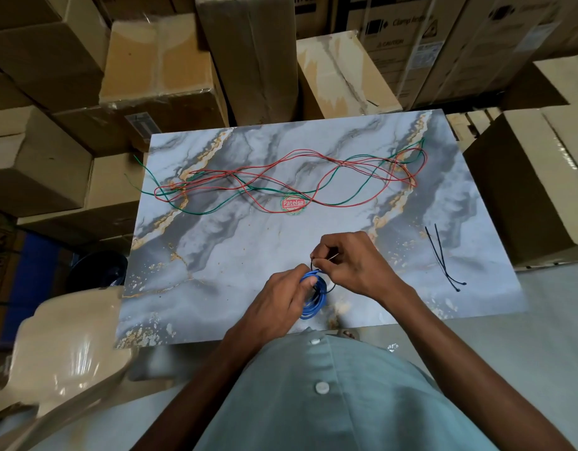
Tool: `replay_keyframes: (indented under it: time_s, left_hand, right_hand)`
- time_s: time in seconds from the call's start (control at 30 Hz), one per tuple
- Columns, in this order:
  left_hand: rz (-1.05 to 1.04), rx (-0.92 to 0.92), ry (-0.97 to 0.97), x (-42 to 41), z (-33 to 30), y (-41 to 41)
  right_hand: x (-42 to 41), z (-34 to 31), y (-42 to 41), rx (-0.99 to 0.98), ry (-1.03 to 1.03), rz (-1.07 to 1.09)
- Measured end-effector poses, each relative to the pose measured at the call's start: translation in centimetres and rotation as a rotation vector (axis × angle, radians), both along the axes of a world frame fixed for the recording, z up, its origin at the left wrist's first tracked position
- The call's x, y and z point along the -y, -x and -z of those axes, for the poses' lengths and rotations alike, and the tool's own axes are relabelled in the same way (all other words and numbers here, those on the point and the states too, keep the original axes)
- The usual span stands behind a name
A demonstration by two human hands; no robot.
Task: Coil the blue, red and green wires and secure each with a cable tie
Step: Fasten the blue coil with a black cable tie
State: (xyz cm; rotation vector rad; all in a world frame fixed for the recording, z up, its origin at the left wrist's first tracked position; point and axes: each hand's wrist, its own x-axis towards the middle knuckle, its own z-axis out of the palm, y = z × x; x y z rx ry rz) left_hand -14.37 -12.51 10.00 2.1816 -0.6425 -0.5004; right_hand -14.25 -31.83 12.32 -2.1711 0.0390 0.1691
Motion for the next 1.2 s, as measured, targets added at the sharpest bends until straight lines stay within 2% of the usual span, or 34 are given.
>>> replay_keyframes:
  time_s: [0.3, 0.5, 0.67, 0.83, 1.03, 1.2]
  left_hand:
    - [-0.020, -0.015, 0.031, 0.1, 0.2, -0.8]
    - [-0.018, 0.007, 0.039, 0.1, 0.2, -1.1]
    - [-0.006, -0.001, 0.035, 0.2, 0.2, -1.2]
    - [-0.021, 0.018, 0.017, 0.3, 0.5, -1.5]
    - [-0.024, 0.030, -0.017, 0.2, 0.7, -2.1]
    - [-0.006, 0.043, -0.054, 0.2, 0.8, -2.0]
  right_hand:
    - [2.3, -1.0, -0.3, -0.235, -0.435, -0.048]
    - [2.8, -0.7, -0.5, -0.275, -0.525, -0.078]
    - [2.8, -0.1, -1.0, -0.210, -0.485, -0.061]
    - [2.5, -0.1, -1.3, -0.100, -0.295, -0.064]
    - [3.2, -0.8, -1.2, -0.213, -0.314, -0.135]
    - [3.1, -0.7, -1.4, -0.173, -0.224, -0.114]
